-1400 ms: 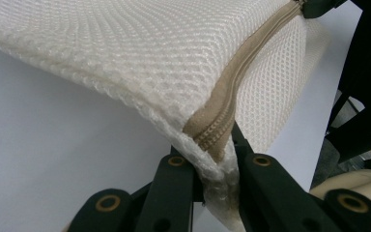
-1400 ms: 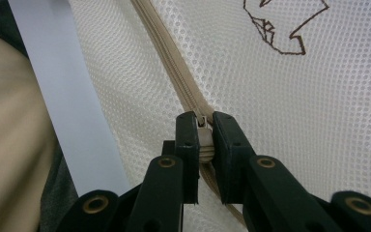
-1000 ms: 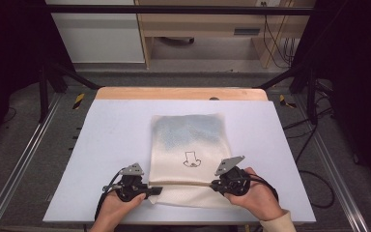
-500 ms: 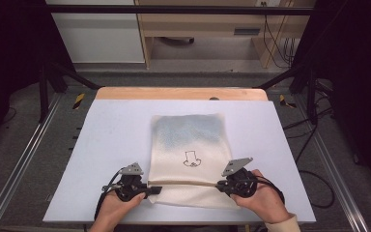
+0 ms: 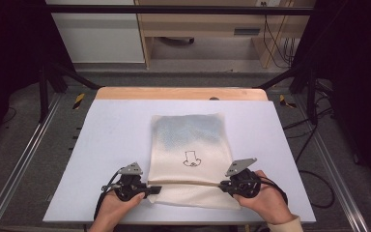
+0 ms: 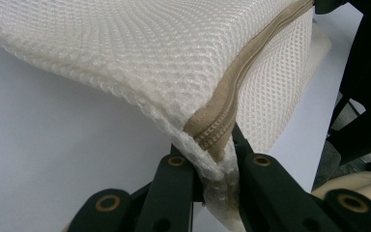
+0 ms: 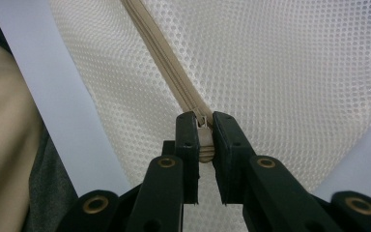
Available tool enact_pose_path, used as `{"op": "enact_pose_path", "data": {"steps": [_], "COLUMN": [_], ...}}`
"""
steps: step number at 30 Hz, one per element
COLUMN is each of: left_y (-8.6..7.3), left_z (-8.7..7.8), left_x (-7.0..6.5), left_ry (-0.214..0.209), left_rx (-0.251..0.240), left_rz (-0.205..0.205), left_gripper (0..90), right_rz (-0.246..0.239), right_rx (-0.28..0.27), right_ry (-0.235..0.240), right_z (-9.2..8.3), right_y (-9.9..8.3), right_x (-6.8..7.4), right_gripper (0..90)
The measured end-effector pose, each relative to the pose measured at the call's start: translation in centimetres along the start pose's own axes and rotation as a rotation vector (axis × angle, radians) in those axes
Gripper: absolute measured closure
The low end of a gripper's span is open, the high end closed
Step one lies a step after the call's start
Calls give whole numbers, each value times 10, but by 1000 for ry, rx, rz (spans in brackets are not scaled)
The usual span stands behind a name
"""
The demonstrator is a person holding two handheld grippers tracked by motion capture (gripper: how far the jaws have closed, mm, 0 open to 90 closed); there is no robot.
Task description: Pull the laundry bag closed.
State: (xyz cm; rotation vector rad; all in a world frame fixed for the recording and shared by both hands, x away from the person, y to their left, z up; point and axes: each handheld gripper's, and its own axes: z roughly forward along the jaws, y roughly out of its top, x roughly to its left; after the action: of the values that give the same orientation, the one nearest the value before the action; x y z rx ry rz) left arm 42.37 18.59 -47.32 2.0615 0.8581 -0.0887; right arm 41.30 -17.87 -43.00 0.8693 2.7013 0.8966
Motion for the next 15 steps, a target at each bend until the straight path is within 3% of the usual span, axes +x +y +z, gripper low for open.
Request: {"op": "enact_pose_path", "data": {"steps": [15], "left_y": [0], "left_z": [-1], "left_x": [0], "left_ry": [2], "left_rx": [-2], "left_rz": [2], "left_gripper": [849], "right_rz": [19], "right_rx": [-6], "right_ry": [-16], "right_z": [-6], "right_y": [-6], "right_x": [-3], "right_gripper": [818]}}
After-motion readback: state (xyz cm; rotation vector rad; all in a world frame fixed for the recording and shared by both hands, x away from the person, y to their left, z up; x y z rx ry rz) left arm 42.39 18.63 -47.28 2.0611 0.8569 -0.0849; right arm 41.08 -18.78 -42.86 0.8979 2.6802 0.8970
